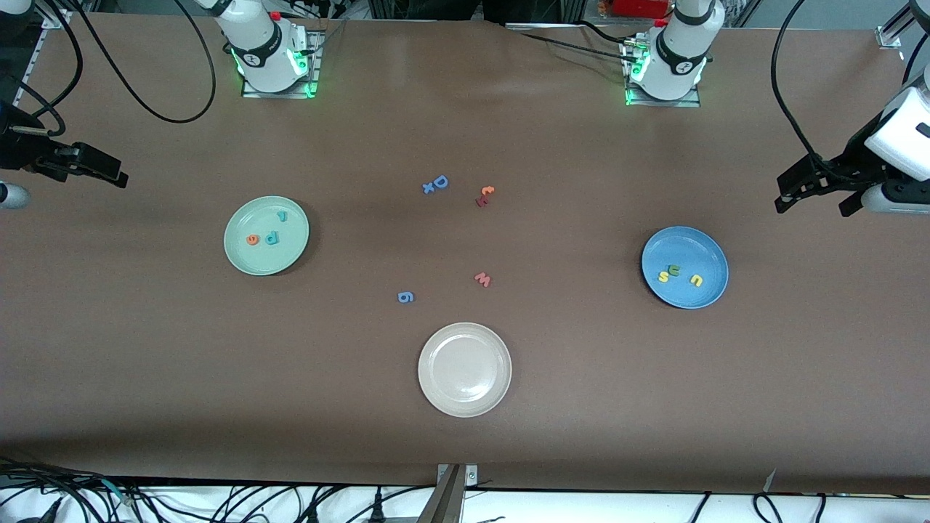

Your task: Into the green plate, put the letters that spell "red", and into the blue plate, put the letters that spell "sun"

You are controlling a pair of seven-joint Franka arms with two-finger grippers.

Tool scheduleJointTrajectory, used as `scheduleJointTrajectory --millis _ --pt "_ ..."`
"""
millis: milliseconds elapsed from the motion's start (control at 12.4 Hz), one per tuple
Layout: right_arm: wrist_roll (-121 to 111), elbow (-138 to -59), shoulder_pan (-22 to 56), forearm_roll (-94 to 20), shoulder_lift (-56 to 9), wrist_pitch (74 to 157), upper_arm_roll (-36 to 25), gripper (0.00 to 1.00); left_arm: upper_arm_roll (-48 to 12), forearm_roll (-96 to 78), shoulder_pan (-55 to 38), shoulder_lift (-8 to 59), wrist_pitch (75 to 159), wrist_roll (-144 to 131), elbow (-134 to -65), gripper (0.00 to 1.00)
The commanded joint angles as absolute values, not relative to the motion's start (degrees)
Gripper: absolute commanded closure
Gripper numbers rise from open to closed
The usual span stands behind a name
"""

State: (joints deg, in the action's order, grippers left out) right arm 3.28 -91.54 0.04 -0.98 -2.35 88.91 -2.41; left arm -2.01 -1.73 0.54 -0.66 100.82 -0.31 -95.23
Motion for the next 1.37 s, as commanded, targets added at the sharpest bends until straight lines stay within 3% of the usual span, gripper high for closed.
scheduleJointTrajectory --millis 0,1289 --pt "2.5 -90.2 -0.4 -2.1 -2.8 87.8 -2.4 0.00 -3.1 0.3 1.3 -3.1 102.0 -0.7 -97.3 0.00" --pt "2.4 -90.1 -0.4 -2.0 -3.0 87.8 -2.4 0.00 -3.8 1.7 6.2 -4.5 106.5 5.5 -104.1 0.00"
